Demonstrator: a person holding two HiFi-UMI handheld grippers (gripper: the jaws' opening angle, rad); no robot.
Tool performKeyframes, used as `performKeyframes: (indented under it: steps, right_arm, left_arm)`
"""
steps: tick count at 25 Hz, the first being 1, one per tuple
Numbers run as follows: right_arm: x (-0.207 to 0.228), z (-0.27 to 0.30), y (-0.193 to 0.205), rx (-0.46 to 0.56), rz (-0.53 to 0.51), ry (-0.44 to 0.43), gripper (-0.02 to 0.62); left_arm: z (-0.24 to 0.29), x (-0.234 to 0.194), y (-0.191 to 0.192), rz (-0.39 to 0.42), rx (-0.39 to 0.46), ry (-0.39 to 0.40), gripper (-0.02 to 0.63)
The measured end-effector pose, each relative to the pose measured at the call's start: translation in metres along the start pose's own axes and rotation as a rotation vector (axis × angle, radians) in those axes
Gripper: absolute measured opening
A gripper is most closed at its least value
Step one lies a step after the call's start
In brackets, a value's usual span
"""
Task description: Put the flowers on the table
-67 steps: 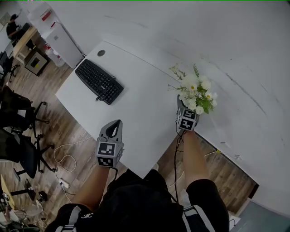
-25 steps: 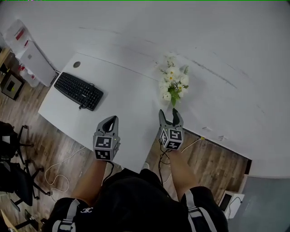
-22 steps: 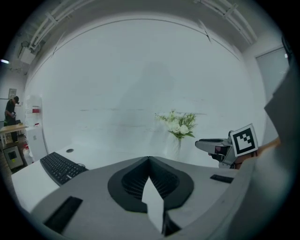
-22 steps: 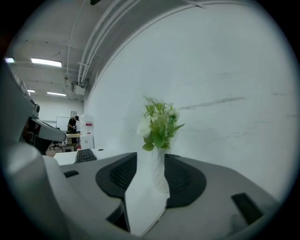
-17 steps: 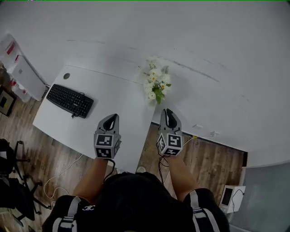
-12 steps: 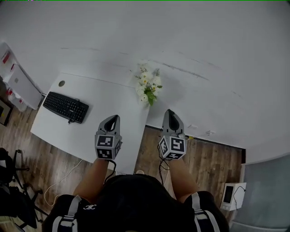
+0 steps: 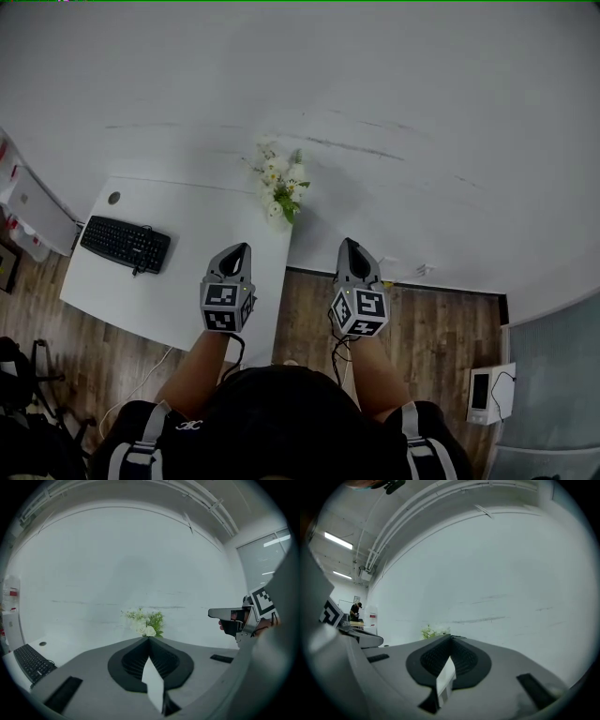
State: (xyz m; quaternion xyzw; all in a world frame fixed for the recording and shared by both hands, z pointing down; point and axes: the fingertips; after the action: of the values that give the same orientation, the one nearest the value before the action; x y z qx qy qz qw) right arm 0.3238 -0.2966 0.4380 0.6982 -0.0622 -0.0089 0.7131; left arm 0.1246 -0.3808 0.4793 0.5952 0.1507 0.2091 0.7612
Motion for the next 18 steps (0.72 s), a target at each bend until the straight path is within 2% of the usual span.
performKeyframes:
  steps: [7,18]
  right_arm:
    - [-0.001,0.001,0.001,-0.012,-0.039,-0.013,0.0]
    - [-0.011,0.013,0.008,-0.014,-0.011,-0.057,0.0]
  left_arm:
    - [0.001,0.006,-0.003,0.013,0.006,-0.002,0.001]
    - [-0.002,-0.002,0.002,0.026,-0.007,-0.031,0.002]
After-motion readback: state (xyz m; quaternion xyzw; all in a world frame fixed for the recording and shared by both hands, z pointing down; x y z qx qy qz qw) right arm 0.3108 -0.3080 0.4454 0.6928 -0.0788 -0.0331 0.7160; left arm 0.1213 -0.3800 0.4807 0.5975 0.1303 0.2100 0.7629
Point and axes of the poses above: the fingertips, and each gripper's own axes: z forward along the fingers, x to its right, y out of its underside, and after that the axes turned 15 degrees about -y, right-handed
